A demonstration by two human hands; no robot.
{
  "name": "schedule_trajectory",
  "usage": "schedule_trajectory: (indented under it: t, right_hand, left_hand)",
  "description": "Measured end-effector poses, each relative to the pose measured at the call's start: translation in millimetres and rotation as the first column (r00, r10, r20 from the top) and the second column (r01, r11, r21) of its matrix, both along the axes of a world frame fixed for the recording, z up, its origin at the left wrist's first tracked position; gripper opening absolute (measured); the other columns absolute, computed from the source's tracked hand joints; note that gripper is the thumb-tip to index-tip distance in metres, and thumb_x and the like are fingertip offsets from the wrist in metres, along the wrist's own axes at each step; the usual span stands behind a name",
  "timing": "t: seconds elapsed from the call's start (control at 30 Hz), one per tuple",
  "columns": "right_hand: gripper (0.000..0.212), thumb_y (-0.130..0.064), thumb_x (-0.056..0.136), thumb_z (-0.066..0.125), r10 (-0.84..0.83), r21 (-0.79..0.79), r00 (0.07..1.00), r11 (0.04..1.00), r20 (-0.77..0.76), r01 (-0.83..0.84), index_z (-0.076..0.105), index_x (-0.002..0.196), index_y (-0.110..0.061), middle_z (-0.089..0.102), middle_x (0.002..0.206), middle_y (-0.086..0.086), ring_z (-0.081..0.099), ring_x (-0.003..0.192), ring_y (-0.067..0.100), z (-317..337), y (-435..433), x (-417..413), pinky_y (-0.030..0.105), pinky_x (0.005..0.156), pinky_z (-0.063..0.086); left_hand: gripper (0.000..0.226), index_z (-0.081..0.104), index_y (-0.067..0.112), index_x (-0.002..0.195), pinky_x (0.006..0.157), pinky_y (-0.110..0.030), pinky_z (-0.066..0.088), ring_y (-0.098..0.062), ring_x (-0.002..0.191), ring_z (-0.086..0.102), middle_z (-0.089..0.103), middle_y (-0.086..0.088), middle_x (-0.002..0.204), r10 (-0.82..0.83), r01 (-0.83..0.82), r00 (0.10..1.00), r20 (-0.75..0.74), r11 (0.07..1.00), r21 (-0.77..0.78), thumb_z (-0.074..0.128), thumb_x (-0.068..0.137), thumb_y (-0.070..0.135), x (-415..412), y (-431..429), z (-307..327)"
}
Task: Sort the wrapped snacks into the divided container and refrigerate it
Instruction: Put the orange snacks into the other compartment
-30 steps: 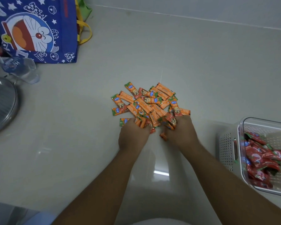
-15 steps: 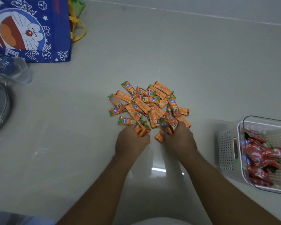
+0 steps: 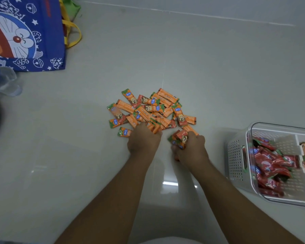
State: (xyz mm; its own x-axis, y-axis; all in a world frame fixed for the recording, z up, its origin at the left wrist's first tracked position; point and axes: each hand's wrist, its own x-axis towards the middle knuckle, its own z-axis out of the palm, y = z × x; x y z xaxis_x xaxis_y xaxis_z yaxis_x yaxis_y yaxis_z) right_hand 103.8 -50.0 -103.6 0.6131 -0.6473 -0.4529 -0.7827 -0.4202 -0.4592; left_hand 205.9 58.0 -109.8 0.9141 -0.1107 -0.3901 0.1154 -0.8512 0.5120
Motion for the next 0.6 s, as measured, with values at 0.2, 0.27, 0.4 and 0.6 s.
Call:
schedule_trajectory:
  t: [0.2, 0.27, 0.4, 0.6]
  right_hand:
    - [0.045, -0.028, 0.085, 0.071, 0.064, -0.002, 0.997, 0.998, 0.037, -0.064, 0.049, 0.124, -0.02, 0.066, 0.112, 0.006, 0.062, 0.102, 0.03, -2, 0, -3, 0.038, 0.081, 0.052]
    - [0.038, -0.025, 0.087, 0.068, -0.011, 0.038, 0.993, 0.999, 0.115, 0.007, 0.049, 0.119, -0.025, 0.067, 0.105, 0.003, 0.063, 0.096, 0.028, -2, -7, -4, 0.034, 0.073, 0.048]
    - [0.033, -0.021, 0.086, 0.068, -0.079, -0.026, 0.975, 0.996, 0.208, 0.086, 0.059, 0.118, -0.02, 0.07, 0.106, 0.006, 0.063, 0.099, 0.03, -8, -37, 6, 0.026, 0.071, 0.036]
    - [0.023, -0.028, 0.086, 0.071, -0.037, -0.154, 0.993, 0.987, 0.109, 0.053, 0.067, 0.1, -0.01, 0.059, 0.108, 0.016, 0.043, 0.062, 0.008, -27, -56, 13, 0.011, 0.059, 0.032]
  left_hand:
    - [0.02, 0.068, 0.017, 0.084, 0.072, -0.036, 0.057, -0.027, 0.083, 0.067, 0.07, -0.001, 0.084, -0.042, 0.039, 0.998, -0.049, 0.997, -0.071, 0.074, 0.078, 0.036, 2, 14, 0]
    - [0.02, 0.066, 0.019, 0.076, 0.066, -0.033, 0.054, -0.024, 0.076, 0.066, 0.067, 0.001, 0.076, -0.057, 0.053, 0.998, -0.041, 0.995, -0.09, 0.075, 0.076, 0.036, -1, 20, 0]
    - [0.026, 0.058, 0.024, 0.066, 0.059, -0.029, 0.046, -0.018, 0.067, 0.062, 0.063, 0.006, 0.068, -0.066, 0.066, 0.998, 0.002, 0.991, -0.117, 0.076, 0.074, 0.04, -10, 33, -2]
    - [0.03, 0.053, 0.025, 0.062, 0.052, -0.026, 0.035, -0.014, 0.066, 0.057, 0.058, 0.003, 0.075, -0.05, 0.059, 0.997, 0.052, 0.979, -0.193, 0.078, 0.069, 0.038, -18, 37, 0]
